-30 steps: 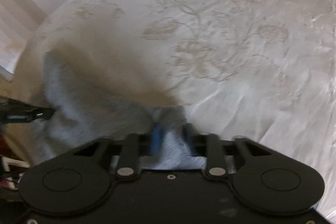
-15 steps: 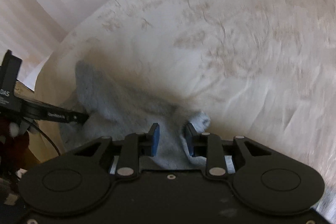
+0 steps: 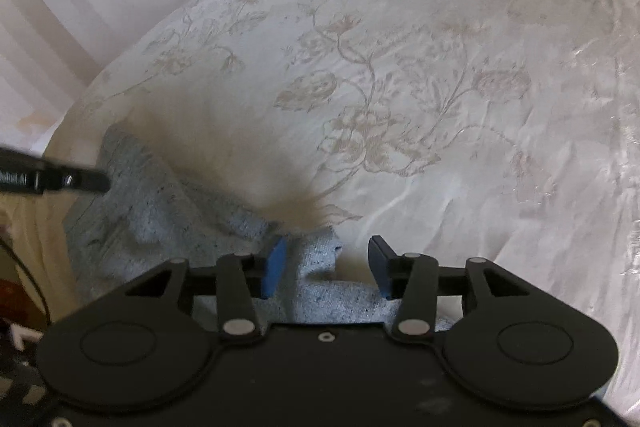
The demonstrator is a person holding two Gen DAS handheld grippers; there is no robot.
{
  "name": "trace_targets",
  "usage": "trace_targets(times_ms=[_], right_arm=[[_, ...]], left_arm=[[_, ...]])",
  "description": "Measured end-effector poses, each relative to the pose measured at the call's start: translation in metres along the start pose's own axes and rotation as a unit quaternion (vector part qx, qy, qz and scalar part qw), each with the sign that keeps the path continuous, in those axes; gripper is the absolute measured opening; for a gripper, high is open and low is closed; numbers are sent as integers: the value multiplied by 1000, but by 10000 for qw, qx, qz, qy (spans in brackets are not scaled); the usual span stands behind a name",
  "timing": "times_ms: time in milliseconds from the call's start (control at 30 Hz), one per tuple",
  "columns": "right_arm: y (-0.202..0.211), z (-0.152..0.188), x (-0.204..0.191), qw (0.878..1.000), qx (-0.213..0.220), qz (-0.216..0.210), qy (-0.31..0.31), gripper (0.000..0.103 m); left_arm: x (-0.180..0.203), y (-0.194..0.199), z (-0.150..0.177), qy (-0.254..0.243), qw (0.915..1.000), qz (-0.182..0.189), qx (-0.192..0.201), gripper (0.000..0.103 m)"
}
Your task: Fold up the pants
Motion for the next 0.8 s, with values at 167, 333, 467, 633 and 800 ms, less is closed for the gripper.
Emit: trace_targets(times_ms=[167,333,467,633,800], right_arm=[[-11,5,-6,9997,-179,-131,46,5],[6,26,-48,9980,31,24,639,6],[6,49,-77,9941,21,298,1046,6],[1,72,-96,9905,10,528,1268,5],[6,78,-98,9917,79,555,1158,5]], left_arm=[[32,-19,-18,-190,9994,273,-72,3],[57,-35,-23,-473,9975,469,-249,3],[74,-45,-19,-651,9941,707,-496,3],[98,-57,-2,-1084,9859,990,-805,3],[98,-83,30,-1366,9779,709,-1416,3]])
Point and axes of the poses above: each gripper's, at about its wrist camera, not at the fingertips, and y roughly against the way its jaws point, x to its right, z to its underside, the point moved 7 cm from there along -y, roughly the way its jaws point, and after that the axes turned 9 degrees about -z, right-handed, at the moved point
